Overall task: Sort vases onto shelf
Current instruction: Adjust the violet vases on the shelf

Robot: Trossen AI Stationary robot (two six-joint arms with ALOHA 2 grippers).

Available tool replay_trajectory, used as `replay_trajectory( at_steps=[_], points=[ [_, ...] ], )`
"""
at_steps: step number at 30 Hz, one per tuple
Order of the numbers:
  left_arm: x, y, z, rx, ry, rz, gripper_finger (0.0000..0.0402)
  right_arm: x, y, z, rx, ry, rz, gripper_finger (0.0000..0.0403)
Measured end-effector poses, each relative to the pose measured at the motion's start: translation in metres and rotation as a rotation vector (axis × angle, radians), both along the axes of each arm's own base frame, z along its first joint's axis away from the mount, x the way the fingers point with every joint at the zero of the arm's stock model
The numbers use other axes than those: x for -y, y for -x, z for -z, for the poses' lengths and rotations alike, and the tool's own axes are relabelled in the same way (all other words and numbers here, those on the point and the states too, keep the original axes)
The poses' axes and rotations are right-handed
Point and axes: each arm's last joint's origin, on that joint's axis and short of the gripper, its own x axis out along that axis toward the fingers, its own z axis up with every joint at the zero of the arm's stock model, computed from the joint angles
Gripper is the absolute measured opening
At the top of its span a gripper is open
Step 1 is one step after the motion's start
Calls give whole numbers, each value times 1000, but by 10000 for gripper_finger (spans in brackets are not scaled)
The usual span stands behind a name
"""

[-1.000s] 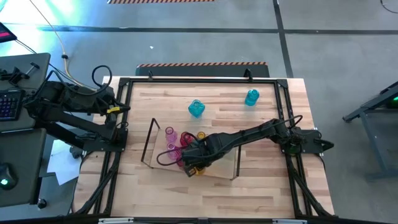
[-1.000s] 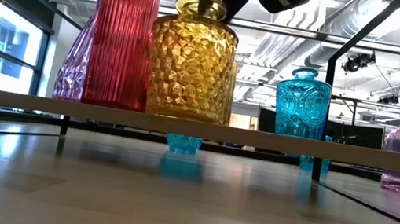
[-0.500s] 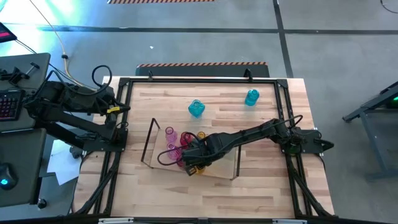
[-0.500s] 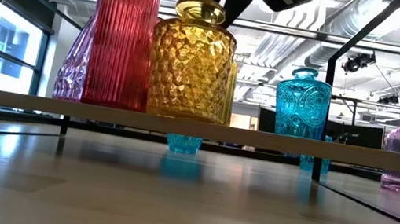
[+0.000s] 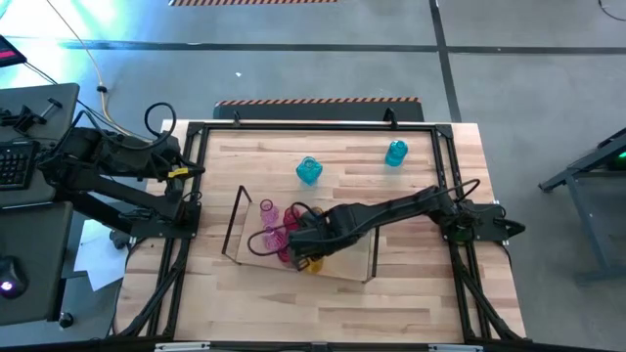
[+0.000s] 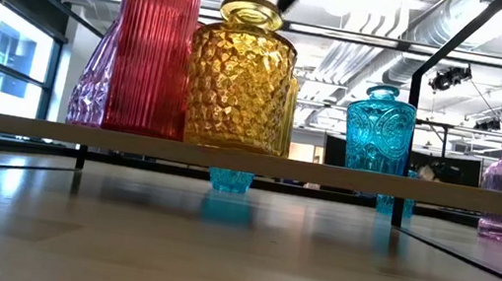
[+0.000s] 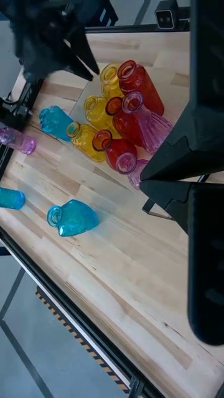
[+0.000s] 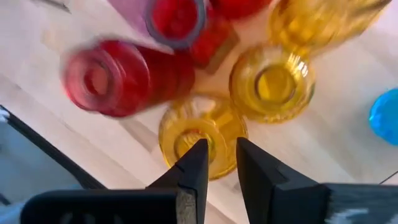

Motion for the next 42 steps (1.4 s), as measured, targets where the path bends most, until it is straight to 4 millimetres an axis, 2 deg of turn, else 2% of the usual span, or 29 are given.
replay_trajectory(
  at_steps=[7,14,20,22,25,29,32,38,42],
  points=[
    [0,0,0,0,1,0,1,0,8,-20,64,17,31,64],
    [1,0,0,-5,27,31,0,-43,13,-32,226,-53,56,63],
    [2,0,1,-9,42,50,0,-86,35,-33,293,-14,193,38],
    [2,0,1,-10,43,58,0,-95,40,-34,352,47,243,22],
    [2,0,0,-10,39,61,0,-97,46,-41,421,110,278,4],
    [2,-1,0,-5,26,63,0,-81,54,-56,415,173,258,4],
    [3,-6,-4,40,2,82,0,-56,61,-71,380,255,211,1],
    [3,-28,-14,137,-92,7,0,18,90,-111,263,417,109,0],
    [-2,-56,-16,137,-163,-81,0,76,112,-143,250,501,-19,0]
  ],
)
